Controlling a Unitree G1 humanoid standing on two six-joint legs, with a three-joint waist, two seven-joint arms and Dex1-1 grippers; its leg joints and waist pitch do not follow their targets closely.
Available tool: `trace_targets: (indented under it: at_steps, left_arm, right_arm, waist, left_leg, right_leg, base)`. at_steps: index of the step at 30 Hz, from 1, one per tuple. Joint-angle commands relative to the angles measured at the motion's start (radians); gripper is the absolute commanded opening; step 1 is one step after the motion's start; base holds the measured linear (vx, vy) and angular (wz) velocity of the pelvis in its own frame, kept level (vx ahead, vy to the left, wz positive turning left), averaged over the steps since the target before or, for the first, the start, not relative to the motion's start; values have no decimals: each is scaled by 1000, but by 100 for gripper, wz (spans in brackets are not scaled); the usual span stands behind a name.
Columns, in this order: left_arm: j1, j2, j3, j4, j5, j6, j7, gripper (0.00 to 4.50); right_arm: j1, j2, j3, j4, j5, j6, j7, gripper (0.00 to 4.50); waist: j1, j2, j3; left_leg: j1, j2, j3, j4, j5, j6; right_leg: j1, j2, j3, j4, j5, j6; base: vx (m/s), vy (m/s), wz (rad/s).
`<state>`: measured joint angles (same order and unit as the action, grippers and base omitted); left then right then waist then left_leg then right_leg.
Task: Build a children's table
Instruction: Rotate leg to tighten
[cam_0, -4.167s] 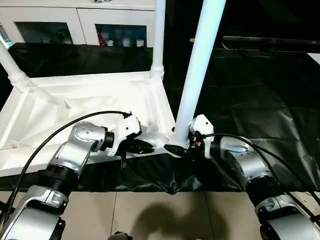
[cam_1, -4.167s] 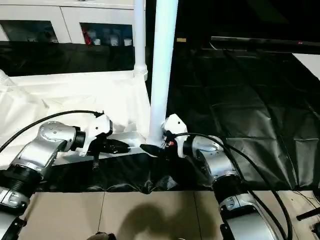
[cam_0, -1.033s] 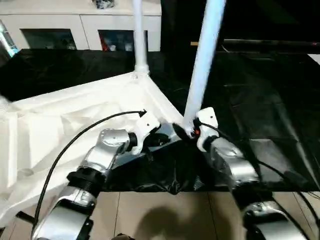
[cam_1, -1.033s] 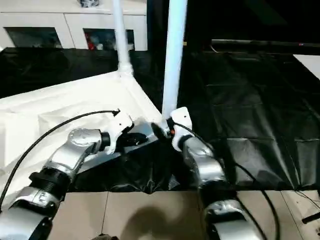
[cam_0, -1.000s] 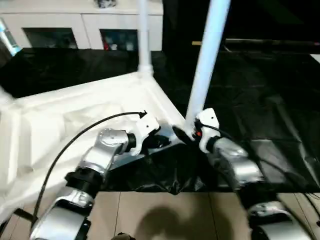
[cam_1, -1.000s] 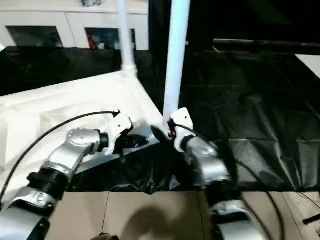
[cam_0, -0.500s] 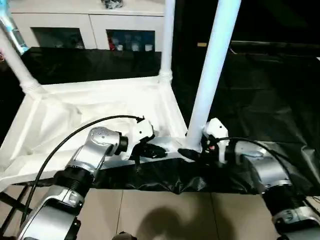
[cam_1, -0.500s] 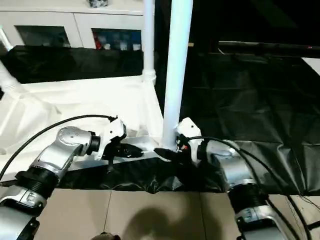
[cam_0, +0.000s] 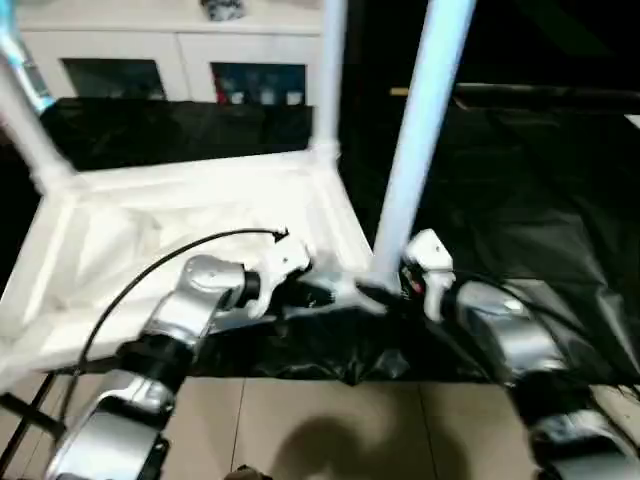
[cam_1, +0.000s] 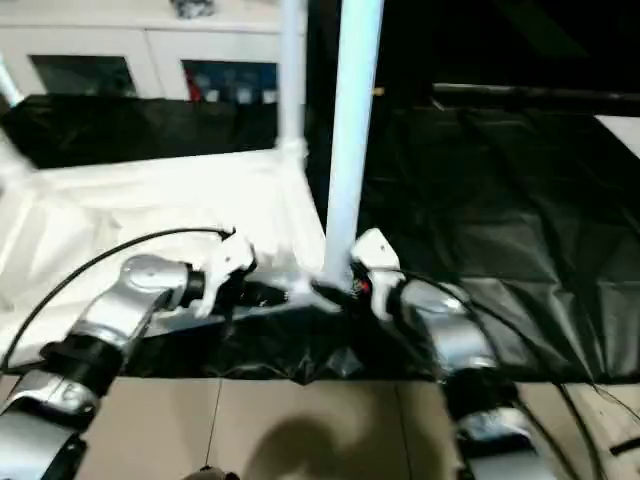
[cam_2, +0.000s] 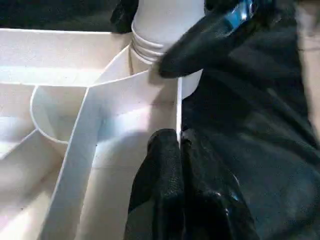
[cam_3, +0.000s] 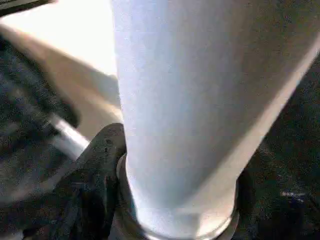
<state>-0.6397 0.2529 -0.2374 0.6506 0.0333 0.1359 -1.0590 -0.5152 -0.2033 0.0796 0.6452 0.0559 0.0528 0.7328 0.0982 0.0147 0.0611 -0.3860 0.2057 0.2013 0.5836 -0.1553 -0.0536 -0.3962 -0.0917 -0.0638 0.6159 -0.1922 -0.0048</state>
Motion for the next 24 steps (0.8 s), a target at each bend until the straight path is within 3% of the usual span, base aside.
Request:
trace_targets:
  at_steps: [1, 5, 8, 10, 11, 13, 18, 21, 24]
  left_arm:
    - [-39, -73, -17, -19, -19, 7, 44, 0]
    - [-63, -132, 5, 10, 3, 32, 189, 0]
    - [-78, -166, 17, 33, 16, 31, 265, 0]
    - [-78, -178, 16, 33, 14, 30, 263, 0]
    - [-77, -182, 17, 30, 10, 31, 257, 0]
    - [-74, -181, 12, 24, 4, 27, 240, 0]
    - [-61, -154, -3, 6, -6, 5, 166, 0]
    - [-55, -140, -7, -4, -15, -2, 124, 0]
    - [-48, -111, -17, -18, -19, -8, 53, 0]
  right_arm:
    - [-20, 76, -5, 51, 0, 13, -129, 272]
    - [-59, 183, -66, 128, 8, 9, -351, 272]
    - [-80, 232, -89, 177, 21, -22, -414, 272]
    - [-86, 246, -86, 187, 17, -35, -412, 342]
    - [-83, 250, -81, 181, 18, -32, -398, 342]
    - [-79, 253, -77, 171, 14, -36, -384, 364]
    - [-82, 214, -54, 156, -10, -66, -316, 390]
    - [-84, 182, -37, 152, -16, -77, -264, 390]
    - [-78, 118, -6, 123, -30, -85, -147, 390]
  waist:
    - [-6, -1, -68]
    - [-16, 1, -72]
    - [-13, 1, -77]
    - [-10, 2, -80]
    - [-10, 1, -81]
    - [-10, 1, -81]
    - [-12, 7, -78]
    - [-13, 5, -79]
    - [-9, 7, -81]
  left_leg:
    - [27, 29, -24, -76, -320, -30]
    - [25, 27, -21, -74, -280, -23]
    - [25, 24, -19, -69, -248, -15]
    - [19, 24, -18, -66, -209, 5]
    - [20, 23, -17, -65, -202, 11]
    - [19, 23, -17, -63, -179, 36]
    - [24, 26, -17, -66, -234, 21]
    - [22, 25, -17, -66, -224, 19]
    - [20, 23, -16, -60, -197, 39]
  right_leg:
    - [33, -60, 41, -87, -294, -197]
    - [33, -54, 42, -79, -208, -209]
    - [37, -55, 41, -74, -151, -217]
    - [42, -53, 40, -68, -82, -222]
    - [42, -51, 39, -66, -64, -224]
    - [44, -52, 39, -63, -18, -236]
    - [42, -53, 39, -70, -83, -235]
    - [45, -51, 39, -66, -59, -237]
    - [50, -51, 37, -61, -5, -256]
  base:
    - [0, 0, 0]
    - [0, 0, 0]
    - [0, 0, 0]
    - [0, 0, 0]
    - [0, 0, 0]
    - [0, 0, 0]
    - [0, 0, 0]
    - [0, 0, 0]
    - [0, 0, 0]
